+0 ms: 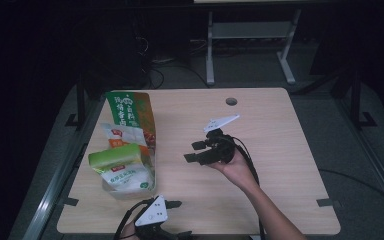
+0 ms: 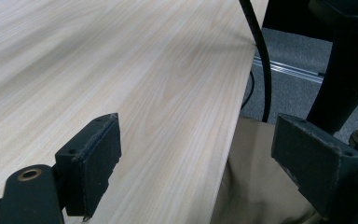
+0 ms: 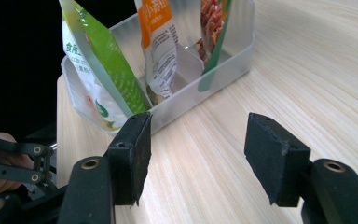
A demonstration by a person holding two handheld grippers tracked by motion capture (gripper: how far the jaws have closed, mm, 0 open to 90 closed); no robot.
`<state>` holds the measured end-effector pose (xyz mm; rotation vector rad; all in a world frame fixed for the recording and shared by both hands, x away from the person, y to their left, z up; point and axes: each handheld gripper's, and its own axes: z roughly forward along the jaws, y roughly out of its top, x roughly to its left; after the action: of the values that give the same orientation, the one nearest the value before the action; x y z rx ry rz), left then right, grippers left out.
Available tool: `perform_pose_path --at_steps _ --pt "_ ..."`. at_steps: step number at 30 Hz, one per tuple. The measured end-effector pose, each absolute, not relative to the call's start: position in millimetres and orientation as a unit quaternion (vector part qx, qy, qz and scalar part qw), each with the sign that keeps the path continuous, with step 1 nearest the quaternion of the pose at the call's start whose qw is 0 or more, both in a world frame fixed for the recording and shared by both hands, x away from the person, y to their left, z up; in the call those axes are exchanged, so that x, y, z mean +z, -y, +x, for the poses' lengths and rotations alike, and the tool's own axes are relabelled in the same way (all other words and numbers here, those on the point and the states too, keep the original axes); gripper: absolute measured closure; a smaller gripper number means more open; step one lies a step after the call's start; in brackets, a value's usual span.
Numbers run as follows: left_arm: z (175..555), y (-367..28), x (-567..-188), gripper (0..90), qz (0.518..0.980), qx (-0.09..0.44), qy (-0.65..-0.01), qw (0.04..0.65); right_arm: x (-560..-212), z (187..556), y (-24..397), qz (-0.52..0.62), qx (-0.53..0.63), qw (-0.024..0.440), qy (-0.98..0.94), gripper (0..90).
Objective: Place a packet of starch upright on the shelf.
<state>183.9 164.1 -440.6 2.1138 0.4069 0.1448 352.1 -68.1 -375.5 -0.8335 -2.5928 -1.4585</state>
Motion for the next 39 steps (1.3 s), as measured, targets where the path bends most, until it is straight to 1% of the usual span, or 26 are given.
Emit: perform_pose_path --at_steps 13,39 --pt "184 -164 -441 15.6 0.862 0.060 -0.168 0.474 -378 350 92 -0.291 -0.467 0.017 0.835 38.3" --pt "185 -166 -440 15.6 0.863 0.064 -0.169 0.472 -397 339 141 -0.335 -0.451 0.011 0.827 36.0"
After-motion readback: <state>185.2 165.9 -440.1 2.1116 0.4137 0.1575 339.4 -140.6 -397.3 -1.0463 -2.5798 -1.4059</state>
